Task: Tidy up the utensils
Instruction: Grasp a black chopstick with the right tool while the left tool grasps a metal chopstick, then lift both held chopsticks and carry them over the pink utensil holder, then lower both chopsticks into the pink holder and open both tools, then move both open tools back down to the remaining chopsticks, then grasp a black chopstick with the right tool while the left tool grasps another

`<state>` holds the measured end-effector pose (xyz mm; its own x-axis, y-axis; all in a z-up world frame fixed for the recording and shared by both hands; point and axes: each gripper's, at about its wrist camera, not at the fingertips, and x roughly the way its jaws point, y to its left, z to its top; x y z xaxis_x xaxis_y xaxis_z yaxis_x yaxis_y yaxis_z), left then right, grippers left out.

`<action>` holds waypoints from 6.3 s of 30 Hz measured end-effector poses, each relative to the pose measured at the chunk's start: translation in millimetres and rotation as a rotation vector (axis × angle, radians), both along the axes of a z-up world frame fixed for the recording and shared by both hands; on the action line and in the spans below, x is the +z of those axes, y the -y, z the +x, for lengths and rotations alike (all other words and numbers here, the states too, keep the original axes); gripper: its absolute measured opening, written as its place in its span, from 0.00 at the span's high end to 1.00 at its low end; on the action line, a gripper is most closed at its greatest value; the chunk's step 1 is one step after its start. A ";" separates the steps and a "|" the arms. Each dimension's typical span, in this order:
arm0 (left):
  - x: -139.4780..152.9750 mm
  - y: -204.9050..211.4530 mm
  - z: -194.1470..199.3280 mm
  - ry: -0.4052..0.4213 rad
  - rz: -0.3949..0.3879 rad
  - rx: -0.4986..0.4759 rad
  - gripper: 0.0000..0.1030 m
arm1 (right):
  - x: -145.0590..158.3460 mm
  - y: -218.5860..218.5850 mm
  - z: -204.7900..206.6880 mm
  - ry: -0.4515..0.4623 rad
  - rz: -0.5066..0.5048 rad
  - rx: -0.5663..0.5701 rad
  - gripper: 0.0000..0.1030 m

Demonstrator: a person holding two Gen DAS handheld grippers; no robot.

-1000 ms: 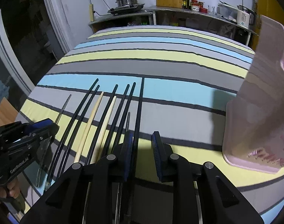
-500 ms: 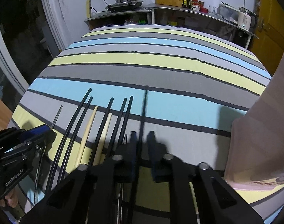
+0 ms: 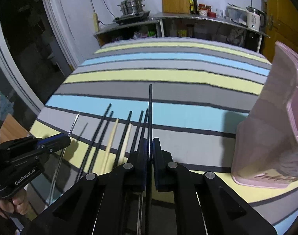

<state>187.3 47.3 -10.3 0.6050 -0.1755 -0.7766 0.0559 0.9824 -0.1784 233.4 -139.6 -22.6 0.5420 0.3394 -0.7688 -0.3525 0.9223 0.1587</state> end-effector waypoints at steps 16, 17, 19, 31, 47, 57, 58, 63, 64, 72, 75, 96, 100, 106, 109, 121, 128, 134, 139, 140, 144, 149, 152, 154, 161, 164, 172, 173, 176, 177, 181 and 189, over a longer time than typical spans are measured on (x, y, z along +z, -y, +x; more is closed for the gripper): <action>90.2 11.1 -38.3 0.162 -0.032 -0.058 0.95 | 74.3 29.9 -51.9 0.146 0.084 -0.031 0.94; 94.0 13.0 -38.4 0.167 -0.038 -0.065 0.95 | 78.2 32.8 -54.5 0.155 0.087 -0.035 0.94; 100.4 16.3 -38.3 0.173 -0.048 -0.078 0.95 | 84.9 37.2 -59.2 0.168 0.092 -0.042 0.94; 158.4 61.6 -19.2 0.251 -0.100 -0.179 0.95 | 138.5 86.0 -69.6 0.265 0.148 -0.134 0.94; 214.4 146.6 46.9 0.306 -0.229 -0.301 0.95 | 214.1 142.3 -62.4 0.417 0.118 -0.253 0.94; 171.1 182.7 89.2 0.224 -0.243 -0.327 0.95 | 181.2 149.8 -26.8 0.341 0.112 -0.275 0.94; 163.6 186.3 92.7 0.214 -0.232 -0.330 0.95 | 175.1 150.9 -24.0 0.326 0.113 -0.276 0.94; 128.3 195.2 107.6 0.159 -0.218 -0.337 0.95 | 141.3 155.6 -12.2 0.249 0.115 -0.277 0.94; 121.4 196.7 110.0 0.151 -0.216 -0.340 0.95 | 136.2 156.5 -9.6 0.237 0.116 -0.280 0.94; 106.4 205.9 104.6 0.156 -0.195 -0.356 0.95 | 110.6 170.9 -1.7 0.174 0.125 -0.311 0.94; 109.7 204.6 99.5 0.168 -0.198 -0.356 0.93 | 112.7 173.1 -3.8 0.185 0.140 -0.316 0.89; 138.4 138.3 -13.5 0.304 -0.134 -0.237 0.90 | 135.4 139.8 -88.4 0.287 0.083 -0.301 0.77; 133.3 120.1 -41.6 0.325 -0.102 -0.190 0.90 | 129.9 125.6 -111.3 0.290 0.073 -0.284 0.77; 123.4 99.9 -76.9 0.338 -0.053 -0.142 0.90 | 116.6 106.1 -138.5 0.281 0.066 -0.248 0.77; 115.1 91.5 -88.9 0.332 -0.031 -0.116 0.90 | 109.7 99.7 -149.0 0.272 0.069 -0.231 0.77; 63.7 56.1 -106.3 0.261 0.002 -0.047 0.90 | 80.0 67.6 -159.1 0.245 0.054 -0.137 0.77; 36.9 38.6 -96.5 0.201 -0.012 -0.026 0.87 | 62.0 50.1 -146.3 0.203 0.044 -0.093 0.77; 15.2 29.9 -75.7 0.142 -0.036 -0.001 0.81 | 40.5 40.6 -125.6 0.136 0.036 -0.076 0.77; -4.2 20.4 -52.2 0.088 -0.039 0.013 0.81 | 20.7 32.8 -106.5 0.086 0.030 -0.060 0.77; -7.3 19.0 -47.5 0.079 -0.042 0.013 0.81 | 15.4 31.6 -101.1 0.072 0.028 -0.055 0.77; -17.2 21.8 -30.5 0.054 -0.029 0.006 0.81 | 1.0 22.0 -83.8 0.037 0.023 -0.033 0.77; -27.3 26.0 -11.8 0.021 -0.025 -0.007 0.81 | -14.8 9.1 -64.7 0.003 0.013 -0.001 0.77; -30.6 26.7 -5.3 0.012 -0.023 -0.010 0.81 | -22.6 5.0 -53.7 -0.014 0.007 0.005 0.77; -33.3 26.6 -1.9 0.003 -0.018 -0.009 0.81 | -26.5 3.4 -48.6 -0.025 0.003 0.008 0.78; -35.1 29.2 2.4 0.003 0.009 -0.014 0.81 | -33.3 -2.7 -37.2 -0.040 -0.005 0.016 0.81; -35.2 29.2 5.1 0.000 0.017 -0.015 0.81 | -33.2 -4.0 -33.0 -0.039 -0.017 0.011 0.85; -34.4 26.7 10.9 -0.018 0.023 -0.010 0.81 | -31.8 2.2 -27.8 -0.051 -0.026 -0.019 0.88; -34.4 27.4 13.3 -0.022 0.027 -0.011 0.81 | -31.6 0.8 -25.7 -0.053 -0.033 -0.020 0.88; -34.5 27.3 20.9 -0.033 0.033 -0.008 0.81 | -31.1 -2.1 -19.9 -0.062 -0.042 -0.030 0.88; -34.3 28.0 23.4 -0.036 0.039 -0.008 0.81 | -31.0 -2.3 -18.0 -0.065 -0.041 -0.035 0.88; -35.6 35.3 26.9 -0.024 0.090 -0.018 0.84 | -30.9 -1.7 -11.7 -0.074 -0.031 -0.058 0.89; -33.1 30.8 29.7 -0.035 0.080 -0.024 0.95 | -27.8 -3.4 -6.8 -0.084 -0.013 -0.068 0.94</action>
<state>217.0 16.5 -43.4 0.5737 -0.1265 -0.8092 0.0750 0.9920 -0.1019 226.6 -136.2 -50.4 0.4971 0.2940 -0.8163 -0.2752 0.9457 0.1730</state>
